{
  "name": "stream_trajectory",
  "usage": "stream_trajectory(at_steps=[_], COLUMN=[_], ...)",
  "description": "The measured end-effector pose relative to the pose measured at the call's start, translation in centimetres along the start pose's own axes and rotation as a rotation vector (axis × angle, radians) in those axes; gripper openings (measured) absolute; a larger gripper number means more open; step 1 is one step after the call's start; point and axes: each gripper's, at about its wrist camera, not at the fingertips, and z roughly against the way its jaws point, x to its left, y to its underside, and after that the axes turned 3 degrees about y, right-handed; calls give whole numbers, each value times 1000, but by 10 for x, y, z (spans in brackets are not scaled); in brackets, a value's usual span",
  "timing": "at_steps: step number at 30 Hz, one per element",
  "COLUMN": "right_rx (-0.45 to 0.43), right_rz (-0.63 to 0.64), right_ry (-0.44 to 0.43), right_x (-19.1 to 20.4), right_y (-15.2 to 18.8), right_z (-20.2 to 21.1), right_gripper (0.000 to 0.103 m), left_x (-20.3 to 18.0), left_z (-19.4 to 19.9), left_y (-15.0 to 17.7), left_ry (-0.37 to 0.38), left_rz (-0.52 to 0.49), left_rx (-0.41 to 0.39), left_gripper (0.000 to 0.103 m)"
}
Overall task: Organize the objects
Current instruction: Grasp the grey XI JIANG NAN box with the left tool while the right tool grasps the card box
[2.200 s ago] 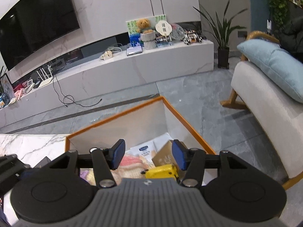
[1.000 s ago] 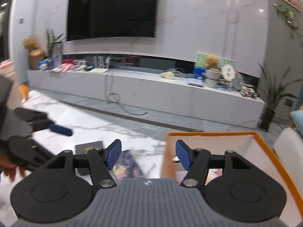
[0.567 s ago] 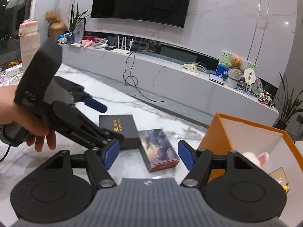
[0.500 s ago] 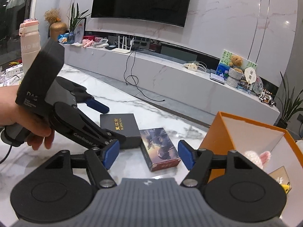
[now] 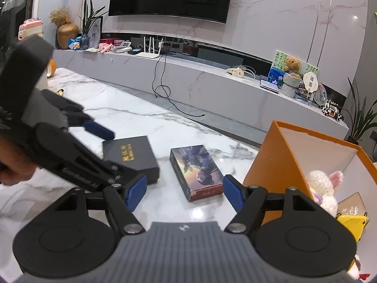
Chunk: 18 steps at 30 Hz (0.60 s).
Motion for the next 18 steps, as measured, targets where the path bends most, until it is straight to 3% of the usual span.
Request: stream_trajectory(at_steps=[6, 9, 14, 18], right_rx=[45, 57, 109, 148], right_rz=[26, 32, -16, 0], right_ry=[30, 56, 77, 91], right_x=[12, 14, 8, 6], right_y=[3, 2, -14, -29], right_z=[-12, -23, -55, -84], right_gripper=[76, 85, 88, 91], left_x=[7, 13, 17, 8], left_z=[21, 36, 62, 76], left_y=[17, 31, 55, 67], left_ry=[-30, -50, -57, -55], left_rz=[67, 131, 263, 287], left_rx=[38, 41, 22, 13], left_gripper=[92, 92, 92, 92])
